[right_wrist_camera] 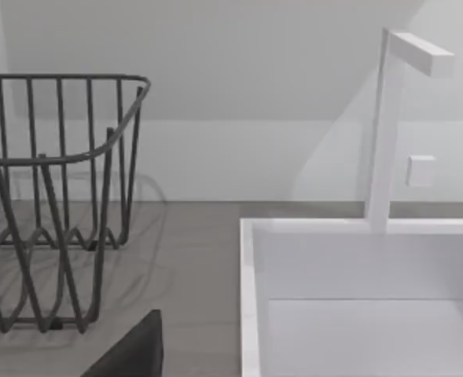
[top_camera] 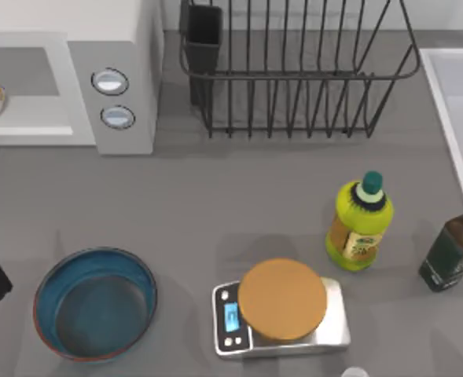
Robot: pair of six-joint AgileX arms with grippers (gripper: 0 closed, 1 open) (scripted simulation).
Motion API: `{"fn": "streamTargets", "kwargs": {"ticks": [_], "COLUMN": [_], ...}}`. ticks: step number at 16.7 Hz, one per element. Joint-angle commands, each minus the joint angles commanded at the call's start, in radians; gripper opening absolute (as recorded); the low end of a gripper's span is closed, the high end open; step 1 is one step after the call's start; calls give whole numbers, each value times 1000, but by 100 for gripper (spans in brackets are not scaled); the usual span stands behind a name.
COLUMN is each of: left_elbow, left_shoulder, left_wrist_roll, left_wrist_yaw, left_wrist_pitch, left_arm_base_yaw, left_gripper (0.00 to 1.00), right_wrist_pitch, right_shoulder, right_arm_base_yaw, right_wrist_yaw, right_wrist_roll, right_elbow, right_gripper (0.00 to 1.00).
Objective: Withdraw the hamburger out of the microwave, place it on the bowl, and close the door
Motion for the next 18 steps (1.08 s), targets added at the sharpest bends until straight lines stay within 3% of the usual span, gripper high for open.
{"fn": "streamTargets", "kwargs": {"ticks": [5,9,13,18], "left_elbow": [5,76,212,434], "left_shoulder": [10,153,460,997], "left_wrist_roll": [0,7,19,40], "left_wrist_yaw": [1,18,50,102], "left_wrist_pitch": [5,82,228,466], "left_arm_base_yaw": [1,16,44,89], "left_gripper": [100,100,100,100], "right_wrist_pitch": [0,0,0,0], "right_shoulder": [0,0,0,0], "right_arm_base_yaw": [0,0,0,0], "right_wrist_yaw": [0,0,0,0], "right_wrist_roll": [0,0,0,0], "right_elbow": [0,0,0,0], "right_gripper": [100,100,100,100]}}
